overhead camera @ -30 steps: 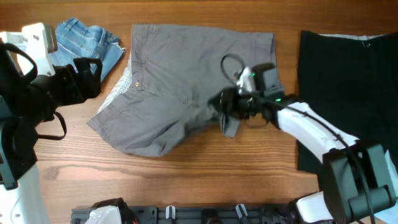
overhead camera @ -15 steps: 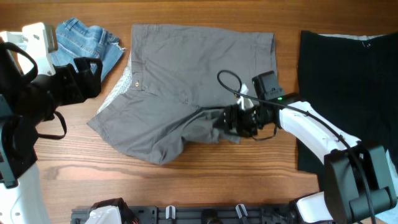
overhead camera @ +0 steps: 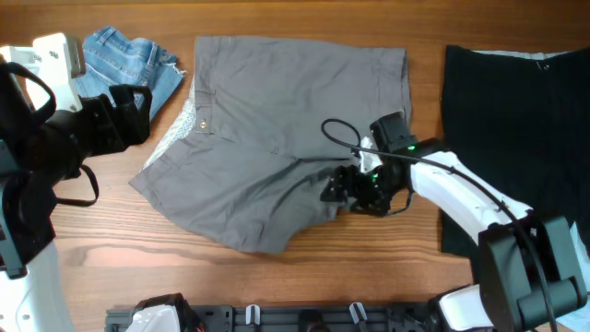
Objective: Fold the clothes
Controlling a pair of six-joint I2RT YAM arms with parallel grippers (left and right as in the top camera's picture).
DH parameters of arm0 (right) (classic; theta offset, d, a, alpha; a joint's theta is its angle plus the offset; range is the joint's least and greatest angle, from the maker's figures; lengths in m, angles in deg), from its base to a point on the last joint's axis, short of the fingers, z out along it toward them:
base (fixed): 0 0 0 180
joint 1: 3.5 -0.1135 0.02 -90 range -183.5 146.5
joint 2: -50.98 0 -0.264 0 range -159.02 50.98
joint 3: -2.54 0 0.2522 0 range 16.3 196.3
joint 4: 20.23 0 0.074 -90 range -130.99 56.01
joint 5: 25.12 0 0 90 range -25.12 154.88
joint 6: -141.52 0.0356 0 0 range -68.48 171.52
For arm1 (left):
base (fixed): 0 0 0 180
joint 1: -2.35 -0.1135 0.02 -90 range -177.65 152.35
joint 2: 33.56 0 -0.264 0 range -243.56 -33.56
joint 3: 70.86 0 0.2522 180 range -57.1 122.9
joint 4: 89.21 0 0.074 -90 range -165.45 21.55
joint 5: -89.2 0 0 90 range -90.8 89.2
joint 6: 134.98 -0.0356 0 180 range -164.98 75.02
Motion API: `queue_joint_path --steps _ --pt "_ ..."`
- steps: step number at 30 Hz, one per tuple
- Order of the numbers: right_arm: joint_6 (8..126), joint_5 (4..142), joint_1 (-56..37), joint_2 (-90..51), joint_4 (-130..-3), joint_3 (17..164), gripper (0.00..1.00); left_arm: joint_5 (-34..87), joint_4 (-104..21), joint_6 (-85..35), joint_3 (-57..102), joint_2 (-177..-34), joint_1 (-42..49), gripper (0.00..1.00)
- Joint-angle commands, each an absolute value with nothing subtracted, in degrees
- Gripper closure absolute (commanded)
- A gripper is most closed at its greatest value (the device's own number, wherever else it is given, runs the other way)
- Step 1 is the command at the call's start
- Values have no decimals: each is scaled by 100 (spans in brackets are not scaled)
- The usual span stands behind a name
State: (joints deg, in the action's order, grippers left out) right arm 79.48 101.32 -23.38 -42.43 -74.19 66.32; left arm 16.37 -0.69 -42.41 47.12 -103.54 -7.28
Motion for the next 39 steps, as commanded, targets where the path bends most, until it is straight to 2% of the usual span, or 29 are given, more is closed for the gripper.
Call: queue_joint_path --steps 1,2,4,6,7,14,18,19,20,21,22,23,24,28,31,35,38,39 --pt "8657 10172 -2845 -4153 -7336 6648 8 1604 -82 -4329 4728 -10386 -702 15" --pt "8960 9999 -3025 -4153 -7275 6648 9 1604 -84 -4329 4728 -10386 -702 15" --pt "9284 9750 -3276 -4155 -7155 6648 23 1604 -82 -4329 4728 -10386 -702 15" --pt "9369 9485 -3534 -4153 -7046 6650 89 1604 -80 -4329 4728 -10386 -702 15" --pt "9363 9416 -3573 -4151 -7072 6650 96 1604 -80 -4329 4728 -10386 -702 15" --pt "8786 9149 -3248 -3987 -7205 6910 96 1604 -89 -4329 4728 -10386 -702 14" --pt "8768 9643 -3046 -3935 -5680 7096 96 1604 -111 -4329 4728 -10389 -702 14" --pt "8932 9641 -3042 -3956 -5197 7096 93 1604 -108 -4329 4728 -10389 -702 14" --pt "8976 9638 -3042 -3970 -4759 7096 73 1604 -106 -4329 4728 -10393 -702 14" --pt "8960 9619 -3049 -3991 -4386 7096 38 1604 -106 -4329 4728 -10397 -702 14" --pt "8904 9547 -3053 -4000 -4115 7096 13 1604 -104 -4329 4728 -10397 -702 14" --pt "8899 9468 -3053 -4000 -4016 7096 4 1604 -104 -4329 4728 -10397 -702 14" --pt "8899 9273 -3033 -4000 -4032 7096 1 1604 -102 -4329 4728 -10397 -702 14" --pt "8720 9188 -2854 -3996 -4764 7096 0 1604 -102 -4329 4728 -10397 -702 13" --pt "8296 9464 -2767 -3976 -5699 7096 10 1604 -104 -4329 4728 -10402 -702 13" --pt "7922 9479 -2758 -3963 -6810 7096 15 1604 -104 -4329 4728 -10415 -702 13" --pt "7857 9107 -2758 -3963 -7542 7096 0 1604 -97 -4329 4728 -10419 -702 13" --pt "7876 8834 -2758 -3963 -7896 7096 0 1604 -89 -4329 4728 -10419 -702 13"
